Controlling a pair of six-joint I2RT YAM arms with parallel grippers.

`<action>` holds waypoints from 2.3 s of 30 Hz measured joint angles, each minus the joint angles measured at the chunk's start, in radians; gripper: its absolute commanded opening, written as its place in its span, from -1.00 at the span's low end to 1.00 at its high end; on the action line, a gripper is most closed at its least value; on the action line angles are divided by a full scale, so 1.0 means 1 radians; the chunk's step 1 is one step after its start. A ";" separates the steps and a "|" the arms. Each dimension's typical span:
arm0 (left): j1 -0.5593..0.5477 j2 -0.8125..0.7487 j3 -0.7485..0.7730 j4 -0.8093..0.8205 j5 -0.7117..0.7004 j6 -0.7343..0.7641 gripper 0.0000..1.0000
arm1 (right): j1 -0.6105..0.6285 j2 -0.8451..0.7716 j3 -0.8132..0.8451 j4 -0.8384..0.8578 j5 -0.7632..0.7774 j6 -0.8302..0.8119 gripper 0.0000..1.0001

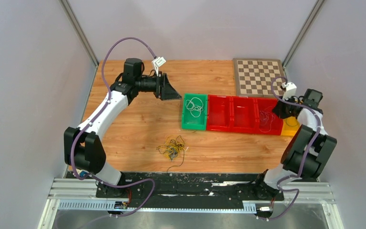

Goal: Untangle the cables

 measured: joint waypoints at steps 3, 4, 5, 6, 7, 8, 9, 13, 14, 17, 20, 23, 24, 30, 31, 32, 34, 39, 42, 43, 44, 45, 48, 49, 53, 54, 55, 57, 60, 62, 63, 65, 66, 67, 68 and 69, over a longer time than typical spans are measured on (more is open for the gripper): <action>0.002 0.000 -0.002 -0.019 -0.006 0.017 0.59 | 0.043 0.109 0.033 -0.042 0.017 -0.003 -0.91; 0.003 0.000 -0.002 -0.033 -0.006 0.027 0.59 | 0.061 0.137 0.043 -0.056 0.025 -0.003 -0.78; 0.006 0.000 -0.003 -0.044 -0.008 0.034 0.59 | 0.076 0.153 0.050 -0.066 0.031 -0.003 -0.60; 0.008 0.000 -0.003 -0.057 -0.010 0.045 0.60 | 0.094 0.168 0.062 -0.081 0.040 -0.004 -0.41; 0.012 0.000 -0.004 -0.073 -0.013 0.057 0.61 | 0.107 0.177 0.073 -0.092 0.048 -0.002 -0.28; 0.013 0.000 -0.004 -0.085 -0.015 0.066 0.63 | 0.121 0.185 0.092 -0.111 0.057 -0.003 -0.20; 0.016 0.000 -0.004 -0.105 -0.018 0.082 0.63 | 0.130 0.190 0.111 -0.126 0.065 -0.002 -0.07; 0.022 0.000 -0.004 -0.203 -0.032 0.174 0.64 | 0.141 0.188 0.194 -0.219 0.101 -0.020 0.46; 0.024 0.000 -0.004 -0.240 -0.036 0.213 0.64 | 0.136 0.180 0.208 -0.243 0.109 -0.026 0.59; 0.026 -0.003 -0.011 -0.382 -0.061 0.382 0.64 | 0.118 0.109 0.219 -0.337 0.129 -0.064 0.88; 0.026 -0.035 -0.076 -0.512 -0.092 0.587 0.63 | 0.110 0.005 0.219 -0.424 0.129 -0.103 1.00; 0.016 -0.089 -0.183 -0.623 -0.127 0.772 0.62 | 0.119 -0.108 0.219 -0.501 0.103 -0.116 1.00; 0.005 -0.105 -0.210 -0.638 -0.140 0.808 0.61 | 0.130 -0.132 0.219 -0.520 0.096 -0.111 1.00; -0.159 -0.204 -0.358 -0.652 -0.243 0.988 0.53 | 0.336 -0.195 0.204 -0.565 0.011 -0.012 0.79; -0.176 -0.209 -0.372 -0.644 -0.251 1.001 0.51 | 0.393 -0.197 0.193 -0.558 -0.012 0.016 0.75; -0.184 -0.209 -0.382 -0.635 -0.262 1.014 0.49 | 0.439 -0.197 0.181 -0.550 -0.033 0.041 0.69; -0.184 -0.203 -0.390 -0.610 -0.286 1.030 0.45 | 0.536 -0.197 0.144 -0.511 -0.079 0.091 0.59; -0.183 -0.121 -0.389 -0.499 -0.334 1.035 0.34 | 0.683 -0.225 0.006 -0.318 -0.130 0.189 0.51; -0.183 -0.015 -0.378 -0.456 -0.348 1.007 0.22 | 0.767 -0.270 -0.104 -0.159 -0.117 0.231 0.52; -0.183 0.013 -0.373 -0.449 -0.351 0.994 0.20 | 0.785 -0.282 -0.132 -0.122 -0.111 0.239 0.53; -0.183 0.040 -0.367 -0.443 -0.356 0.983 0.15 | 0.808 -0.297 -0.163 -0.082 -0.103 0.247 0.54; -0.183 0.064 -0.362 -0.438 -0.362 0.966 0.12 | 0.824 -0.307 -0.185 -0.054 -0.097 0.253 0.56; -0.183 0.110 -0.341 -0.436 -0.375 0.918 -0.12 | 0.860 -0.336 -0.249 0.031 -0.065 0.265 0.60; -0.183 0.127 -0.329 -0.440 -0.377 0.901 -0.19 | 0.873 -0.351 -0.274 0.059 -0.052 0.266 0.62; -0.183 0.185 -0.299 -0.446 -0.356 0.842 -0.65 | 0.937 -0.404 -0.348 0.135 -0.020 0.263 0.64; -0.182 0.192 -0.299 -0.451 -0.346 0.828 -0.85 | 0.968 -0.409 -0.359 0.152 -0.014 0.261 0.65; -0.182 0.193 -0.299 -0.455 -0.338 0.815 -0.93 | 0.997 -0.408 -0.365 0.167 -0.012 0.260 0.66; -0.171 0.190 -0.299 -0.460 -0.314 0.787 -1.00 | 1.070 -0.397 -0.373 0.203 0.001 0.257 0.71; -0.138 0.174 -0.299 -0.462 -0.269 0.735 -1.00 | 1.179 -0.346 -0.375 0.270 0.021 0.250 0.79; -0.087 0.151 -0.299 -0.461 -0.226 0.694 -1.00 | 1.234 -0.293 -0.375 0.321 0.030 0.248 0.84; -0.060 0.136 -0.299 -0.461 -0.204 0.673 -1.00 | 1.254 -0.265 -0.374 0.344 0.034 0.249 0.86; -0.015 0.109 -0.299 -0.457 -0.169 0.637 -1.00 | 1.284 -0.197 -0.367 0.391 0.047 0.251 0.89; 0.002 0.100 -0.299 -0.454 -0.155 0.622 -1.00 | 1.297 -0.158 -0.358 0.414 0.058 0.253 0.89; 0.010 0.095 -0.299 -0.451 -0.141 0.608 -1.00 | 1.306 -0.124 -0.348 0.434 0.068 0.255 0.89; 0.010 0.095 -0.299 -0.447 -0.127 0.592 -1.00 | 1.315 -0.085 -0.330 0.456 0.079 0.260 0.90; 0.007 0.095 -0.299 -0.445 -0.120 0.580 -1.00 | 1.320 -0.048 -0.311 0.476 0.087 0.266 0.90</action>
